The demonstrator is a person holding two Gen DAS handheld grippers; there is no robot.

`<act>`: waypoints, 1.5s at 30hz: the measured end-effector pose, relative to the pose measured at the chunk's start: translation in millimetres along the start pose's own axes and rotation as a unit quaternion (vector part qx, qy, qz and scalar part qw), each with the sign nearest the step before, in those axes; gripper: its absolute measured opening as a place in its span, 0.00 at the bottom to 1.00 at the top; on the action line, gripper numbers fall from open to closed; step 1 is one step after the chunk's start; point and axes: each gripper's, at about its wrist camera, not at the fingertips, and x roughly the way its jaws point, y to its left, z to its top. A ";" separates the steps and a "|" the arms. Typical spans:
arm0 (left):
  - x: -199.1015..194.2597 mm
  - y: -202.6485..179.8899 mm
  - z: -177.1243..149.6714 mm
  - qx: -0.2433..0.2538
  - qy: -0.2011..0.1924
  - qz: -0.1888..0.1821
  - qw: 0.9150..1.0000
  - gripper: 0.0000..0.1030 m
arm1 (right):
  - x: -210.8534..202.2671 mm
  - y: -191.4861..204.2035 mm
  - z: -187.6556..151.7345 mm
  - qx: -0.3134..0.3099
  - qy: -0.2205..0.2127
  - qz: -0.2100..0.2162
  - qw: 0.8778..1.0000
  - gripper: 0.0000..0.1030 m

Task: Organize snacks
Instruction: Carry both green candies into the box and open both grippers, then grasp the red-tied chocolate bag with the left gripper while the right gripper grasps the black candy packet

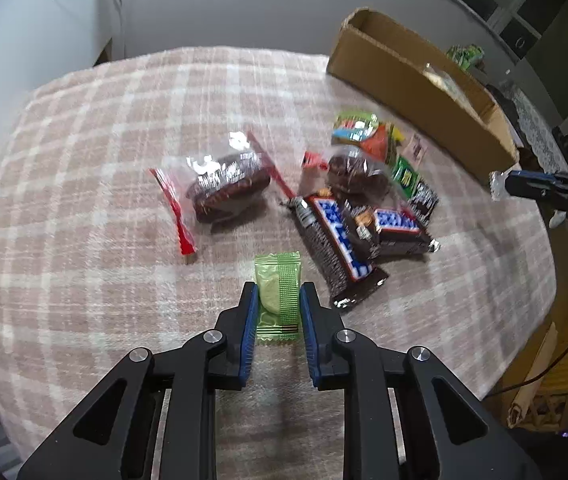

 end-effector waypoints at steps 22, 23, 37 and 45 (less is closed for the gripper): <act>-21.4 -82.1 152.7 0.043 -0.119 -0.086 0.988 0.19 | -54.3 -72.8 65.6 0.059 -0.089 -0.032 0.994 0.18; -17.0 -88.8 160.0 0.046 -0.120 -0.091 0.988 0.19 | -53.8 -76.8 68.7 0.060 -0.089 -0.034 0.994 0.18; 9.5 -125.4 195.6 0.058 -0.116 -0.088 0.988 0.24 | -30.5 -106.8 92.2 0.058 -0.071 -0.053 0.994 0.28; 7.8 -120.3 198.4 0.053 -0.120 -0.081 0.988 0.36 | -29.2 -102.3 98.9 0.052 -0.074 -0.061 0.994 0.56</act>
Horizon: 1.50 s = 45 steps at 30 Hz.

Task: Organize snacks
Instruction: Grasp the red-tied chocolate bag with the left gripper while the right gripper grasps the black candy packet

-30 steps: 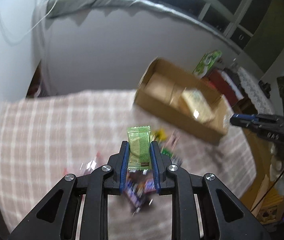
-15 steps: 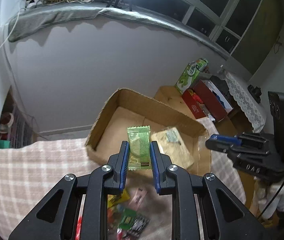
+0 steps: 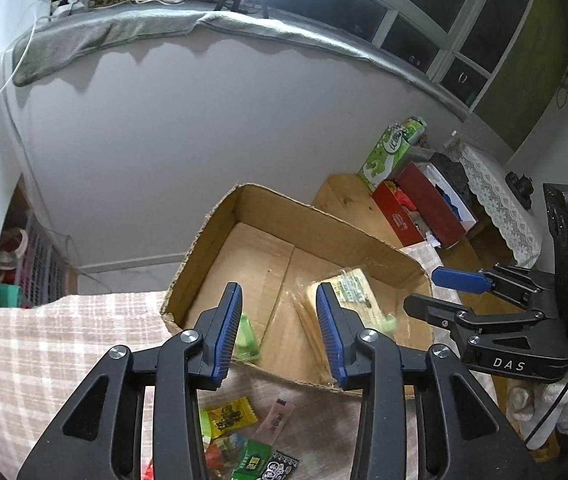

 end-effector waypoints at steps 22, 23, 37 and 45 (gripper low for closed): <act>-103.3 134.4 -89.4 -0.061 0.035 0.065 0.995 0.37 | 4.3 95.0 -61.6 -0.020 0.054 0.096 0.994 0.56; -101.4 137.0 -96.9 -0.065 0.043 0.066 0.995 0.37 | 9.3 98.9 -67.2 -0.020 0.064 0.099 0.993 0.56; -51.8 120.2 -139.0 0.046 0.135 0.054 0.988 0.50 | 63.1 126.6 -102.7 -0.084 0.135 0.083 0.984 0.56; -42.7 127.3 -140.8 0.059 0.140 0.052 0.987 0.50 | 75.9 118.0 -106.9 0.008 0.168 0.111 0.979 0.56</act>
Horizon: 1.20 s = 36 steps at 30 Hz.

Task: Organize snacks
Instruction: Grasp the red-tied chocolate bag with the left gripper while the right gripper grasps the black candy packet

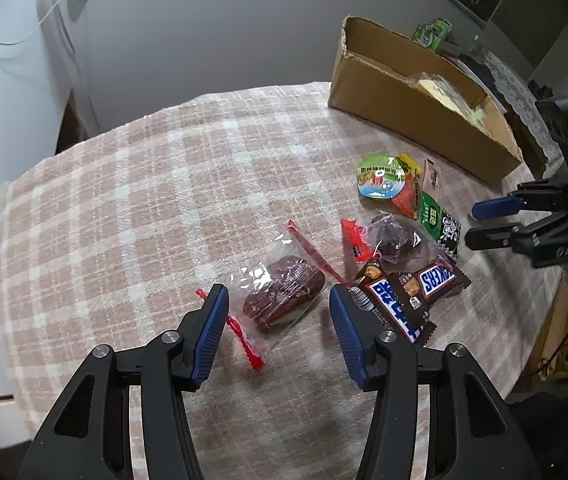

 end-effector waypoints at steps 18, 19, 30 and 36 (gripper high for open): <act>8.6 -2.3 -0.6 0.034 -0.012 -0.003 0.999 0.50 | 18.4 2.6 21.5 0.133 0.006 -0.018 0.991 0.46; 8.5 -1.7 -0.8 0.035 -0.013 -0.004 0.999 0.50 | 19.2 7.6 21.5 0.112 0.009 -0.031 0.993 0.43; 16.3 -6.0 5.6 0.058 -0.006 -0.003 0.998 0.50 | 18.8 25.5 9.8 0.008 0.036 -0.087 0.995 0.22; 21.6 -4.4 12.3 0.046 -0.014 -0.023 0.999 0.50 | 6.6 7.4 1.2 0.008 0.027 -0.072 0.997 0.23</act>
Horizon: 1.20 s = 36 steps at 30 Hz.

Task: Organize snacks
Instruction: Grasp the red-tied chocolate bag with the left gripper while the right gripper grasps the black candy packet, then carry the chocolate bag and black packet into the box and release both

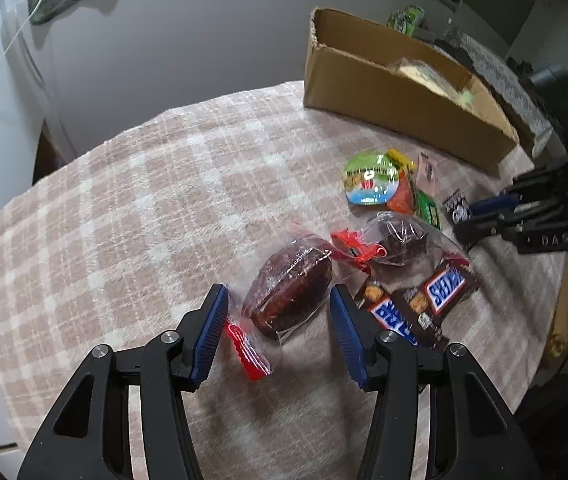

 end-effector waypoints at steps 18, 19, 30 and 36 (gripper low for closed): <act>-27.2 13.4 -9.7 -0.062 -0.039 -0.006 0.997 0.41 | -19.5 -12.7 -3.1 0.023 -0.027 0.021 0.999 0.23; -30.3 13.2 -9.1 -0.066 -0.043 -0.007 0.997 0.41 | -23.9 -13.7 -3.0 0.023 -0.029 0.022 0.999 0.23; -50.8 -5.0 23.9 -0.074 -0.086 -0.024 0.993 0.41 | -76.7 -23.2 0.1 0.019 -0.074 0.033 0.996 0.23; -49.2 -21.0 53.6 -0.067 -0.106 -0.033 0.992 0.41 | -105.9 -41.3 9.1 0.026 -0.104 0.033 0.994 0.23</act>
